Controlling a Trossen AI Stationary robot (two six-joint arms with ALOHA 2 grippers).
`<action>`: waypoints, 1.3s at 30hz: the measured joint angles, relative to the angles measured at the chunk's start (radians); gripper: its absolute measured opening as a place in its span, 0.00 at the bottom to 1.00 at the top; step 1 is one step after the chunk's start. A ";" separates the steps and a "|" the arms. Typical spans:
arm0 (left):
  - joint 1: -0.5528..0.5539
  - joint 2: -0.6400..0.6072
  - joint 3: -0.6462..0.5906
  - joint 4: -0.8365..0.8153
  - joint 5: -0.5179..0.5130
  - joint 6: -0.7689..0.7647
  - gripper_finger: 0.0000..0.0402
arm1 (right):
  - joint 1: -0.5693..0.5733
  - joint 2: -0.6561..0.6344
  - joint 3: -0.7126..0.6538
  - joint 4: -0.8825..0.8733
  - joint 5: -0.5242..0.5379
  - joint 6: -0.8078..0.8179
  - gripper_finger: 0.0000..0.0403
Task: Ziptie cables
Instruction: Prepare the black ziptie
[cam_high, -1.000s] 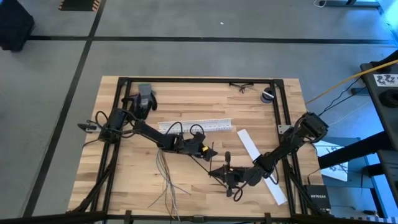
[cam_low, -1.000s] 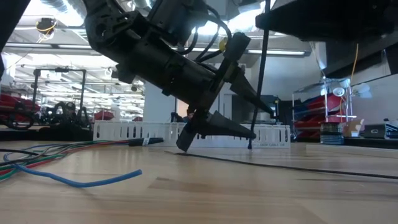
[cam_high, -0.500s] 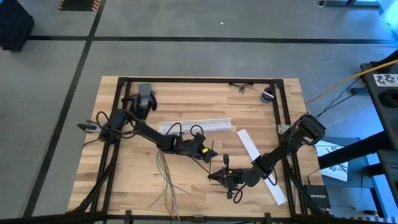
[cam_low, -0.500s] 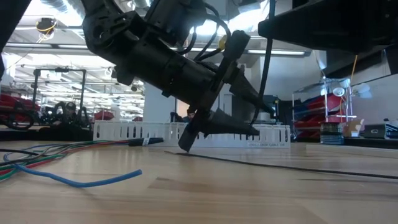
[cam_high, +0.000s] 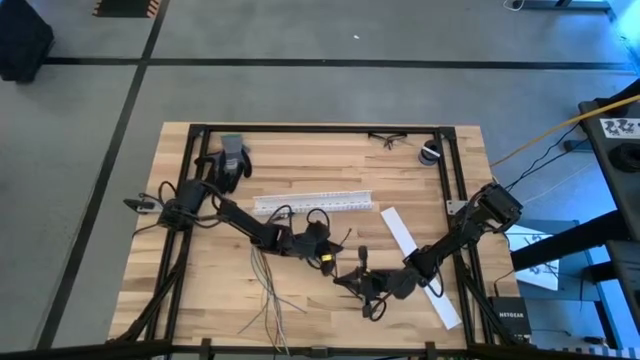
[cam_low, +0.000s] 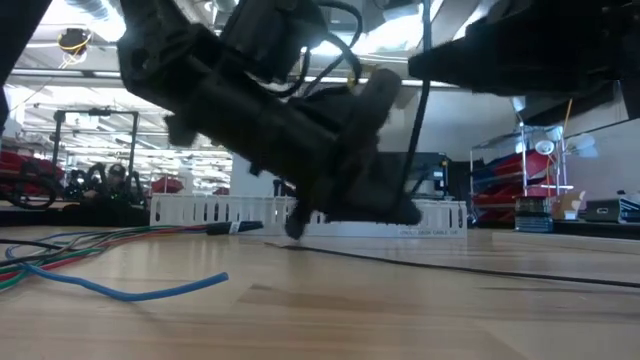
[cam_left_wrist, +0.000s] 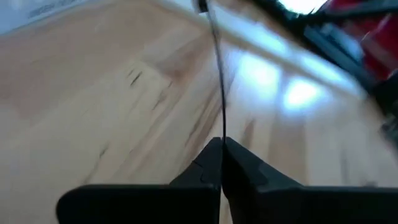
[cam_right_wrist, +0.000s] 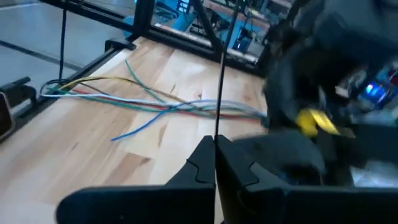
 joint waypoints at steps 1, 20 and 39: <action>-0.003 -0.021 0.000 -0.026 -0.029 0.039 0.00 | 0.001 0.000 0.000 -0.002 0.004 0.022 0.00; -0.111 -0.275 0.005 -0.177 -0.384 0.986 0.00 | -0.012 -0.004 -0.097 0.201 -0.028 0.611 0.00; -0.190 -0.326 0.006 -0.183 -0.468 1.302 0.00 | -0.112 -0.004 -0.142 0.416 -0.397 0.782 0.00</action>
